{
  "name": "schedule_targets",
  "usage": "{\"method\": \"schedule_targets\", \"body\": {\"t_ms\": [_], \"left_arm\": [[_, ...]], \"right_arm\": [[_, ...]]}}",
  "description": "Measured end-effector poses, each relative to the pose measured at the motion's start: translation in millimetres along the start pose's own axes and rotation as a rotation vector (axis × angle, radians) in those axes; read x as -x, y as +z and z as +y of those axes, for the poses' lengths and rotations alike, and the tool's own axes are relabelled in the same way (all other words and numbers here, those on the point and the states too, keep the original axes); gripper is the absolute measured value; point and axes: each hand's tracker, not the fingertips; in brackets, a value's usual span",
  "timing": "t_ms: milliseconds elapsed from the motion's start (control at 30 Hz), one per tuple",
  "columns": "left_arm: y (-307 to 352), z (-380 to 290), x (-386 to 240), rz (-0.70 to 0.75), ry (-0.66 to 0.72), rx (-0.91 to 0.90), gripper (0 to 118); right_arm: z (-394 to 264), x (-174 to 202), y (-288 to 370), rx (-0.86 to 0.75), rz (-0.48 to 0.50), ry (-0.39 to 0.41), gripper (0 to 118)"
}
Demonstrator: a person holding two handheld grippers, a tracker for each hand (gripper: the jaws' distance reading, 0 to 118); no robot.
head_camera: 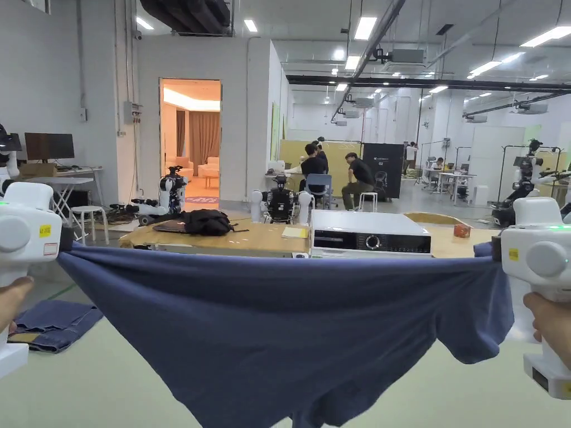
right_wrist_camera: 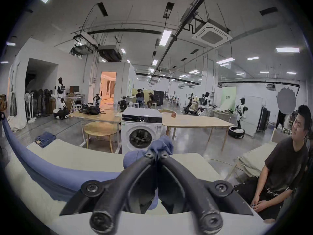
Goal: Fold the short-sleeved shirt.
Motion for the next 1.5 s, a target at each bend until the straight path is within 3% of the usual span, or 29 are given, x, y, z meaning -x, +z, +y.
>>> {"method": "schedule_targets", "body": {"t_ms": [367, 433, 633, 733, 1133, 1233, 1300, 1400, 1500], "left_arm": [[6, -133, -14, -0.041, 0.005, 0.124, 0], [14, -166, -13, -0.049, 0.014, 0.152, 0], [62, -255, -9, -0.071, 0.055, 0.203, 0], [86, -296, -7, -0.078, 0.072, 0.229, 0], [100, -386, 4, -0.061, 0.059, 0.371, 0], [104, -383, -2, -0.027, 0.006, 0.356, 21], [114, -376, -8, -0.01, 0.014, 0.308, 28], [123, -360, -19, -0.033, 0.049, 0.246, 30], [126, -347, -39, -0.068, 0.082, 0.18, 30]], "right_arm": [[-130, 5, 20, 0.149, 0.011, 0.05, 0], [-162, 10, 43, 0.199, 0.023, 0.078, 0], [-246, -6, 91, 0.287, 0.03, 0.04, 0], [-280, -10, 110, 0.322, 0.014, 0.068, 0], [-348, -9, 140, 0.398, 0.031, 0.031, 0], [-347, -1, 152, 0.369, 0.007, 0.035, 10], [-342, 9, 162, 0.321, -0.003, 0.062, 31], [-329, 29, 177, 0.264, 0.037, 0.07, 48], [-317, 54, 186, 0.199, 0.078, 0.056, 50]]}}
